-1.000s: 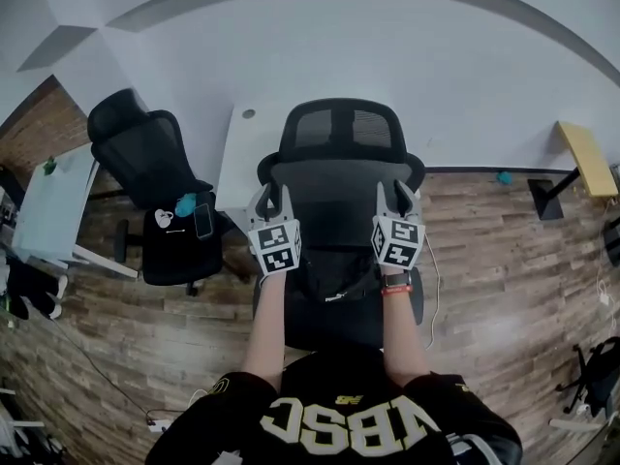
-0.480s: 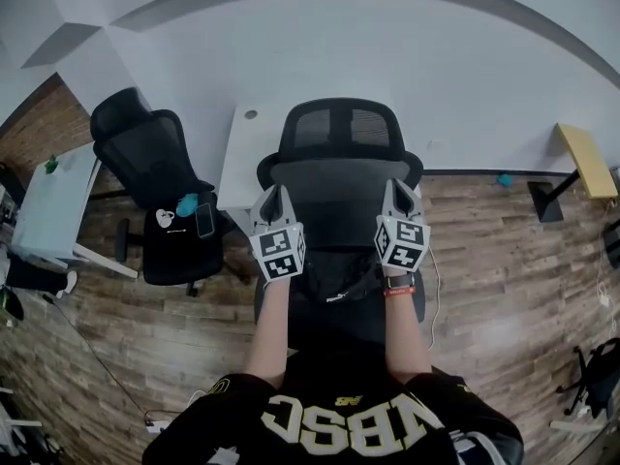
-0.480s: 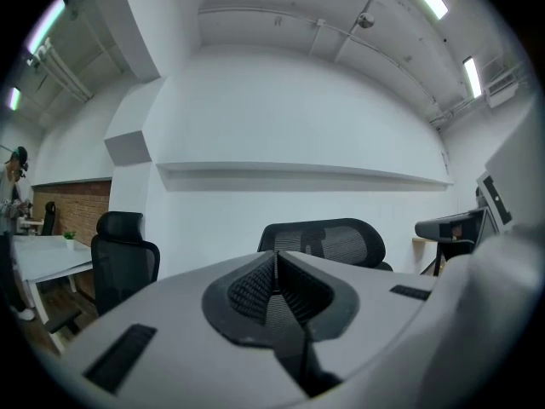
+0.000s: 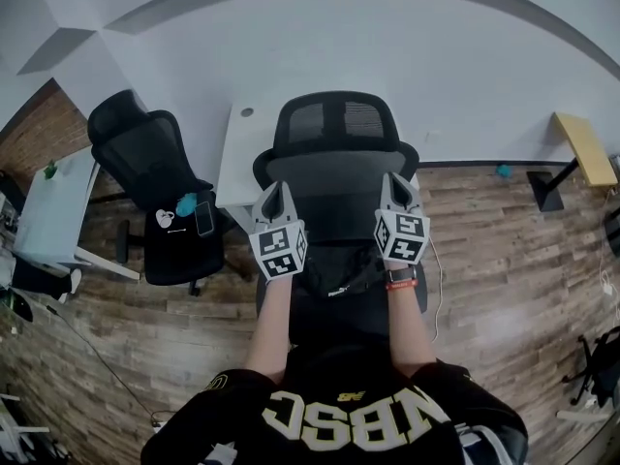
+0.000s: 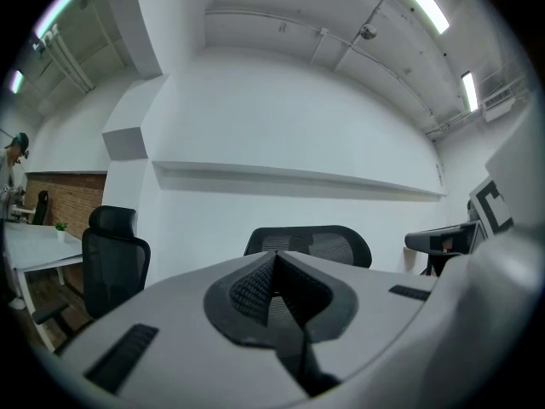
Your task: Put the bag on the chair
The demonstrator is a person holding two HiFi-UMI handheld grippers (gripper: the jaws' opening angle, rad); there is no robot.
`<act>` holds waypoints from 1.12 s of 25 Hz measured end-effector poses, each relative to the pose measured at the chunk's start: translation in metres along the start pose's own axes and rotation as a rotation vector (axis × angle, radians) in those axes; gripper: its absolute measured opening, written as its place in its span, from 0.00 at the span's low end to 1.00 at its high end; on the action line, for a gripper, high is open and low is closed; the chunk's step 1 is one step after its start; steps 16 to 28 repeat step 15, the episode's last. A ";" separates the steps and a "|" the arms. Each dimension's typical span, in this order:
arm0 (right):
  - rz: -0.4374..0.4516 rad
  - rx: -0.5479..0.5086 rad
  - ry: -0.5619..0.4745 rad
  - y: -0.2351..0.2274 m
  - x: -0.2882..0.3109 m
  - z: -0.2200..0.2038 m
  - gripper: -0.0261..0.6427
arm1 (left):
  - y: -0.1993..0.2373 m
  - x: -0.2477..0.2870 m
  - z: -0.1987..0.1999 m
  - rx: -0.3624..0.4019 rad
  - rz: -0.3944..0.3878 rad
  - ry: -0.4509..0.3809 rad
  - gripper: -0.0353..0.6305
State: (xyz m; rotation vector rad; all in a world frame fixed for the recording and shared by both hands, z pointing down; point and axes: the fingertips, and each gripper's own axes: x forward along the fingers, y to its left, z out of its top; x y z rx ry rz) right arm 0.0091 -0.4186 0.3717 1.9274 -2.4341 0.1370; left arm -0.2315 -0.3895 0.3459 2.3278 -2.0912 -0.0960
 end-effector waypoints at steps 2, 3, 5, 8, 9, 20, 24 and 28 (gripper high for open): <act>0.002 0.000 0.000 0.000 -0.002 0.000 0.05 | 0.000 -0.001 -0.001 0.002 -0.006 0.005 0.07; 0.002 -0.001 -0.001 0.000 -0.003 0.000 0.05 | 0.000 -0.001 -0.002 0.003 -0.009 0.009 0.07; 0.000 -0.001 -0.004 0.000 -0.005 0.000 0.05 | -0.001 -0.002 -0.004 0.007 -0.018 0.016 0.07; -0.006 -0.001 -0.025 -0.001 -0.010 0.002 0.05 | -0.006 -0.005 -0.006 0.008 -0.037 0.018 0.07; -0.003 0.000 -0.029 0.000 -0.011 0.003 0.05 | -0.007 -0.006 -0.007 0.011 -0.037 0.014 0.08; 0.072 -0.014 -0.028 0.018 -0.004 0.009 0.05 | 0.004 -0.005 -0.016 0.027 -0.004 -0.017 0.08; 0.072 -0.014 -0.028 0.018 -0.004 0.009 0.05 | 0.004 -0.005 -0.016 0.027 -0.004 -0.017 0.08; 0.072 -0.014 -0.028 0.018 -0.004 0.009 0.05 | 0.004 -0.005 -0.016 0.027 -0.004 -0.017 0.08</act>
